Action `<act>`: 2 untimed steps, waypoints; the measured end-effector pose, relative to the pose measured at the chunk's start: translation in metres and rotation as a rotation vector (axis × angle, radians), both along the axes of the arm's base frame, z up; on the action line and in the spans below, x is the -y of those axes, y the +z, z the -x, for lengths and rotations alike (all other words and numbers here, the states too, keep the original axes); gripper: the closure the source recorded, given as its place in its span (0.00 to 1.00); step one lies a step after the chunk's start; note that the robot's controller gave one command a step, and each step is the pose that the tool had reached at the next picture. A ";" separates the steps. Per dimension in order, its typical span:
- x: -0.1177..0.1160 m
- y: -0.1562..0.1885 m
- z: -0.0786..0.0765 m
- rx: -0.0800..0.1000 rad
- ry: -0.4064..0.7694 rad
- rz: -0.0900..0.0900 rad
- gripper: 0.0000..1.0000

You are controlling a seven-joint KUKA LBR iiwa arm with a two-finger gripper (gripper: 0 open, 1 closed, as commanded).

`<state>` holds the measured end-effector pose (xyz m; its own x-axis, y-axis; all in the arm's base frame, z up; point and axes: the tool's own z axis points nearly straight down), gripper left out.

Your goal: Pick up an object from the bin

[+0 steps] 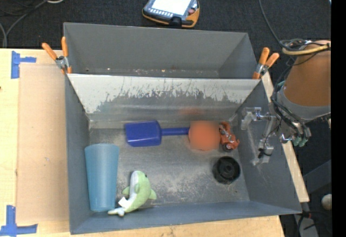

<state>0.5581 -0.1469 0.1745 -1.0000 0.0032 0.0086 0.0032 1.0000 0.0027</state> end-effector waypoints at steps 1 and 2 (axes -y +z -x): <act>-0.001 0.004 -0.002 0.007 0.005 0.002 0.00; -0.007 -0.103 0.015 0.001 0.417 -0.005 0.00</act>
Offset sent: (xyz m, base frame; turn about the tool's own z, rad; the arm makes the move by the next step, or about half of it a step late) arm -0.0141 0.0058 -0.1045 -0.4325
